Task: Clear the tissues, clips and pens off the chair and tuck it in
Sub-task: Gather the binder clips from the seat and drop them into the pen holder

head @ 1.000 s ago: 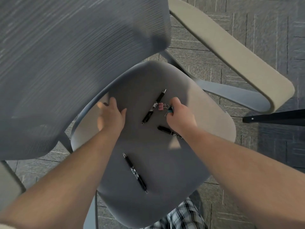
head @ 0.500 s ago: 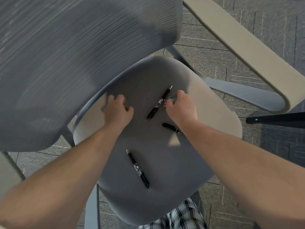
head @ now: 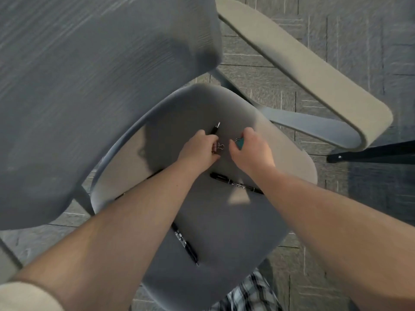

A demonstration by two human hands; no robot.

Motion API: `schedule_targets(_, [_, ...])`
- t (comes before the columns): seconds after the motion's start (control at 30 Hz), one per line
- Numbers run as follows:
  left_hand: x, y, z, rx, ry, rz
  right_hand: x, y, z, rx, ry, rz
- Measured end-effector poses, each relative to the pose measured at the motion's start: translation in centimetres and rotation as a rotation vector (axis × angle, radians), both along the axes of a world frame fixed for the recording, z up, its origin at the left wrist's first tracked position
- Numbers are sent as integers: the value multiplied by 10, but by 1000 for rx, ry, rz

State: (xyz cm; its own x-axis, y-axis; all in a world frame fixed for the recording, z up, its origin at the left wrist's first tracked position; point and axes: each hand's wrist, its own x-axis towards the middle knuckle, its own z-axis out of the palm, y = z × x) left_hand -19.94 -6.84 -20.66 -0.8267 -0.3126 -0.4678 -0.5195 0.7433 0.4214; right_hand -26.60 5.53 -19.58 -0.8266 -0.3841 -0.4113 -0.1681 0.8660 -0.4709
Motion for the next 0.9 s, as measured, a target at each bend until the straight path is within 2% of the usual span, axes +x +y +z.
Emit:
schedule_targets(0.2, [-7, 6, -3, -77, 18, -21, -2, 18, -2, -14, -26, -4])
schedule_targets(0.43, [-11, 21, 19, -59, 67, -40, 0, 40, 13, -26, -71, -36])
schedule_targets(0.63, [-19, 35, 70, -98, 47, -113, -4, 76, 66, 92, -66, -34])
schedule_targets(0.9, [-21, 92, 155, -131, 105, -323, 14, 132, 143, 31, -121, -186])
